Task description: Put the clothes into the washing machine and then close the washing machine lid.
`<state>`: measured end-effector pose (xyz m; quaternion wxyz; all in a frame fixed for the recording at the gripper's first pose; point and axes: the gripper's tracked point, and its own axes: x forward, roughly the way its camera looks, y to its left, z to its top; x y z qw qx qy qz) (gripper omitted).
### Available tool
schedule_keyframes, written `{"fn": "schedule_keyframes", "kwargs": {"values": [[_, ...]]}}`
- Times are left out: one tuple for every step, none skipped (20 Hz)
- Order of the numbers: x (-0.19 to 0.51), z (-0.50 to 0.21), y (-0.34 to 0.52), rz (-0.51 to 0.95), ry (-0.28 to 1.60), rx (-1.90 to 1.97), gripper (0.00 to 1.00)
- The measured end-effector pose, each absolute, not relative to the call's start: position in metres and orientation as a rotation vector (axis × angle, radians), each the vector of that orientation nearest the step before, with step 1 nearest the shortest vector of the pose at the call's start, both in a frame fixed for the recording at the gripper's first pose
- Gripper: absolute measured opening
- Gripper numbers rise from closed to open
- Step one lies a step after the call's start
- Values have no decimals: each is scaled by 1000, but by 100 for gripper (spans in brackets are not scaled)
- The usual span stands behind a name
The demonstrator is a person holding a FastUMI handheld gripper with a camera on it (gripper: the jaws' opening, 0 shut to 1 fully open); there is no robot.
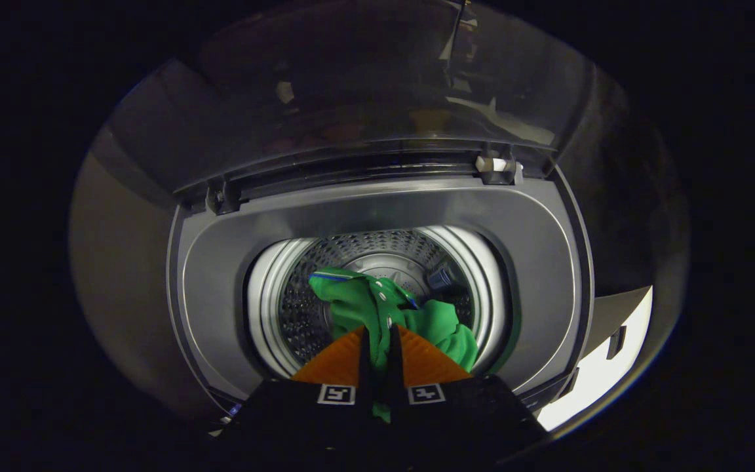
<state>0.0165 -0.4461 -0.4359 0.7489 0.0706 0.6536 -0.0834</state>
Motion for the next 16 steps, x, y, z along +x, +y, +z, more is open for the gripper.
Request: {"fn": "schedule_keyframes", "kwargs": {"values": [[21,-435,-446,-174,1417,147,19],[24,-434,-447,-166,1395,139,24],[30,-433,-449,-174,1372,136,28],[35,-428,-449,-178,1351,152,28],[36,-422,-448,-175,1331,158,42],[38,-418,-450,-172,1313,149,56],[38,-415,-454,-172,1295,148,70],[39,-408,-458,-186,1280,149,84],[39,-400,-461,-202,1252,153,98],[40,-392,-462,-202,1226,156,99],[40,-382,-465,-200,1194,145,98],[43,-372,-468,-196,1159,133,98],[42,-359,-470,-188,1134,121,99],[45,-345,-466,-167,1103,144,99],[50,-331,-465,-164,1070,158,99],[57,-312,-469,-169,1036,165,99]]}}
